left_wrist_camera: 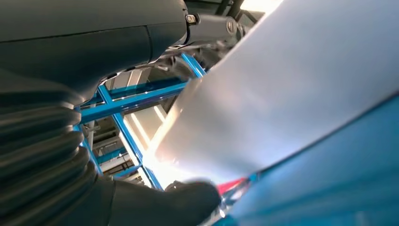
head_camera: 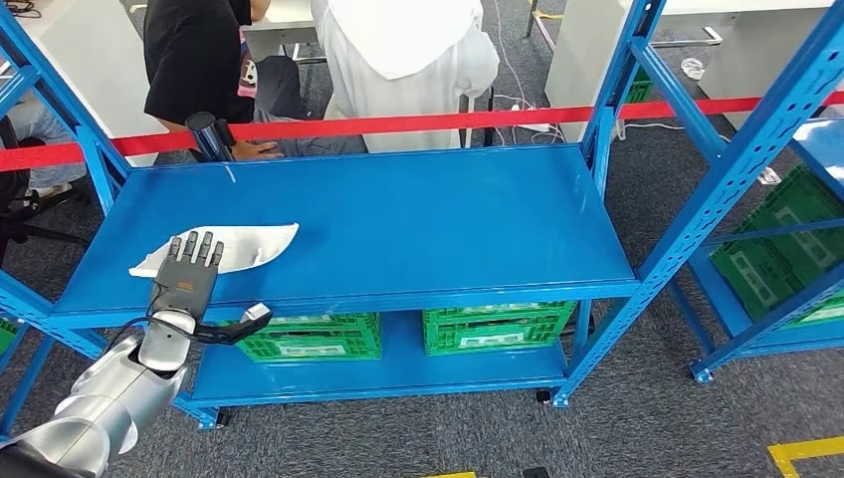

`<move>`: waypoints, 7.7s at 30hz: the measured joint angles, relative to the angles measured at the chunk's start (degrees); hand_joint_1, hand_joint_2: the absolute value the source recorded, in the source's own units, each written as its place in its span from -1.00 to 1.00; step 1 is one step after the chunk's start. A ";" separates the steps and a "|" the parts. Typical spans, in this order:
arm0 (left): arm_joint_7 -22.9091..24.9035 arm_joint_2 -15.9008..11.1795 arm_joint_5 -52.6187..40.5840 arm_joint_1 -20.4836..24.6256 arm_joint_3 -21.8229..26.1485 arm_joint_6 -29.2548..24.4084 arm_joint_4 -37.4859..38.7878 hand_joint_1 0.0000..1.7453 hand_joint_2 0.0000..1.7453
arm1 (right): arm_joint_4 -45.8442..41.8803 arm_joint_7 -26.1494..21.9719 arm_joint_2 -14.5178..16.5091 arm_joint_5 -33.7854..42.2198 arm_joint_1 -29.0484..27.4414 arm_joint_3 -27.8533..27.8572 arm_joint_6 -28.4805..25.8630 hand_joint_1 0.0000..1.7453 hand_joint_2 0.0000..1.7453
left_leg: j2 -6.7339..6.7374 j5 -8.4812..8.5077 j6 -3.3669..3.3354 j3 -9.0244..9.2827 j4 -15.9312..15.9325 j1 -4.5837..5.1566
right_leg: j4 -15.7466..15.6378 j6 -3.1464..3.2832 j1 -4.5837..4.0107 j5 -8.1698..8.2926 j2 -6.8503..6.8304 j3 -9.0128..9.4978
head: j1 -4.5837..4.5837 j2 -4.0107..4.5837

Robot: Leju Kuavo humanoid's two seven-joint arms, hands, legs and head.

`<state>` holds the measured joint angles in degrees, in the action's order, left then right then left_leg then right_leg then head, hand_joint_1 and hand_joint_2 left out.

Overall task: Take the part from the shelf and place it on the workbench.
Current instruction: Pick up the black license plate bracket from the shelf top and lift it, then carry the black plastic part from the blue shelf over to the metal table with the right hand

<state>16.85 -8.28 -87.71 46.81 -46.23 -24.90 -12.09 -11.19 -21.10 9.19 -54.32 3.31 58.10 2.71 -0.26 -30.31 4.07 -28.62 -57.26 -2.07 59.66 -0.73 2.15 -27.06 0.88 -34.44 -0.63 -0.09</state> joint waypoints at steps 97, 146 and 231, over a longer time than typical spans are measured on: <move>-54.27 7.10 72.01 -41.86 28.17 25.39 -77.21 1.00 1.00 | 0.00 1.38 -2.11 -5.74 0.44 0.90 -0.70 -1.00 -1.00 | 0.29 -1.31 -0.80 -4.14 -4.66 0.64 | 0.54 1.85 -0.39 -0.72 -0.69 -0.01 | 0.34 0.00; -46.34 7.77 63.97 -44.44 22.85 26.83 -79.22 1.00 1.00 | 0.02 4.31 -0.93 -6.66 1.18 0.68 1.20 -1.00 -1.00 | 0.71 2.22 -5.45 -2.99 -0.56 1.97 | 12.23 -1.26 -1.05 -6.53 -1.05 -7.54 | 0.75 0.00; -45.28 7.96 64.01 -41.48 20.69 27.35 -74.65 1.00 1.00 | -0.02 3.63 -1.90 -9.80 1.21 -0.72 1.87 -1.00 -1.00 | 4.36 2.45 -3.47 -4.30 -1.50 2.06 | -1.17 0.74 -2.22 -1.74 -9.02 2.95 | 0.30 0.00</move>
<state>-28.43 -0.32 -23.69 5.33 -25.54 2.45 -86.74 -11.21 -17.48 7.29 -64.12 4.52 57.37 4.58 4.10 -27.86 0.60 -32.92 -58.76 -0.01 58.50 0.01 -0.07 -28.79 -8.14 -31.49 -0.34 -0.09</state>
